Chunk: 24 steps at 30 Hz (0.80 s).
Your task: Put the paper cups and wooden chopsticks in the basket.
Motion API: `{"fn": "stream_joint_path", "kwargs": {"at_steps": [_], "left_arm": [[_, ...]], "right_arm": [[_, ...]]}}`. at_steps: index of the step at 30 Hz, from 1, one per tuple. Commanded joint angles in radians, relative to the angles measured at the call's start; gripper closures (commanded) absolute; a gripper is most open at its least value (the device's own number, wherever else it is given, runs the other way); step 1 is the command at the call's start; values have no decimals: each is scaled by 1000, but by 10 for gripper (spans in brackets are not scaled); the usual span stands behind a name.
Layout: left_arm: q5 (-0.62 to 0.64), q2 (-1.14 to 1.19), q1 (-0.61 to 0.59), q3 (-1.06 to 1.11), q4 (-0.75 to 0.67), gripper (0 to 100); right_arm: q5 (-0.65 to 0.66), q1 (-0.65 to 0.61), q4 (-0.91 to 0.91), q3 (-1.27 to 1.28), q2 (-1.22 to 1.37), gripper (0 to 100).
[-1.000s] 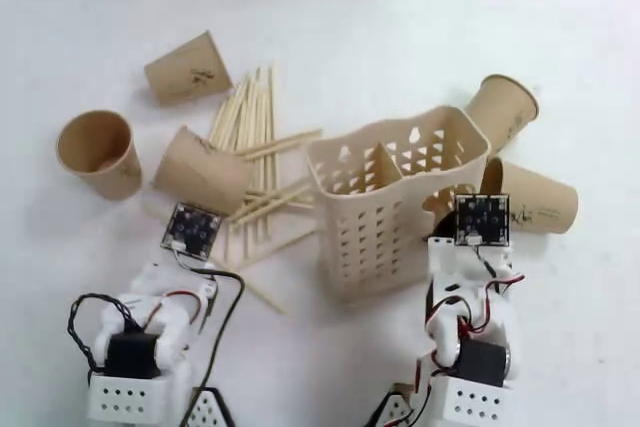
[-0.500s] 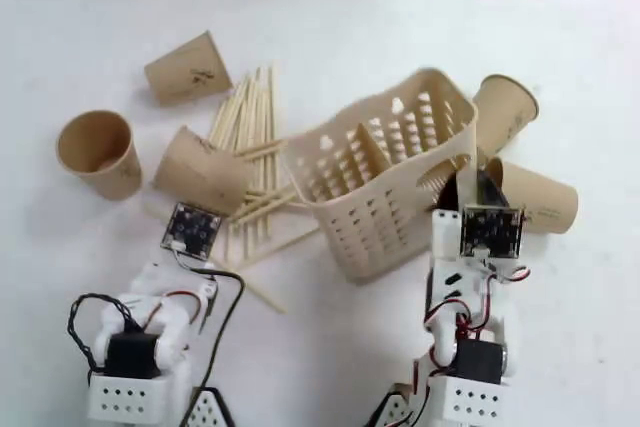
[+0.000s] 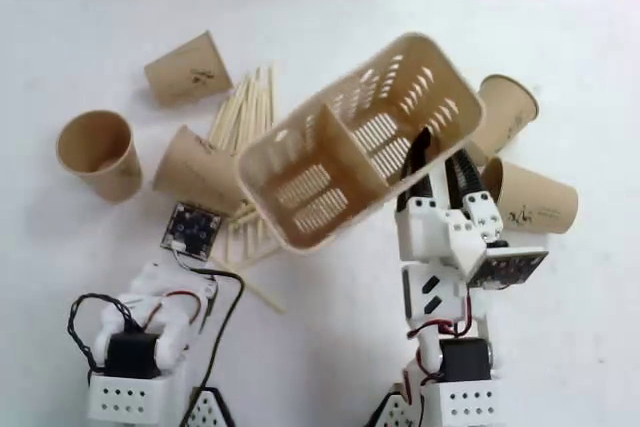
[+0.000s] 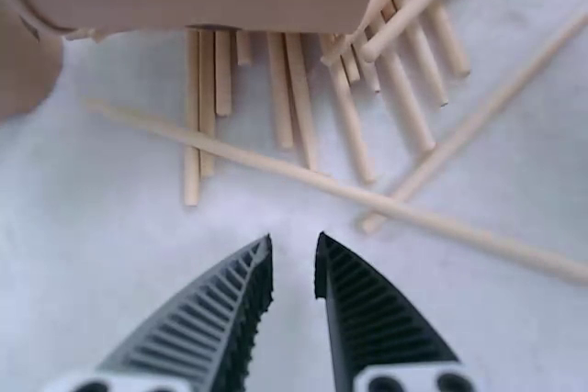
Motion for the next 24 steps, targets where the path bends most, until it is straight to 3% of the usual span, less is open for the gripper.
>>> {"fn": "stream_joint_path", "kwargs": {"at_steps": [1, 4, 10, 17, 24], "left_arm": [[-3, -5, -5, 0, 5, 905], [-3, -5, -5, 0, 5, 905], [-3, -5, -5, 0, 5, 905], [-3, -5, -5, 0, 5, 905], [-3, -5, -5, 0, 5, 905]], "right_arm": [[54, 15, 22, -38, -10, 982], [51, -1, 140, -43, -10, 982], [54, -2, 140, -112, -10, 982], [60, -8, 561, -440, 259, 982], [60, -8, 216, -457, 710, 981]]}}
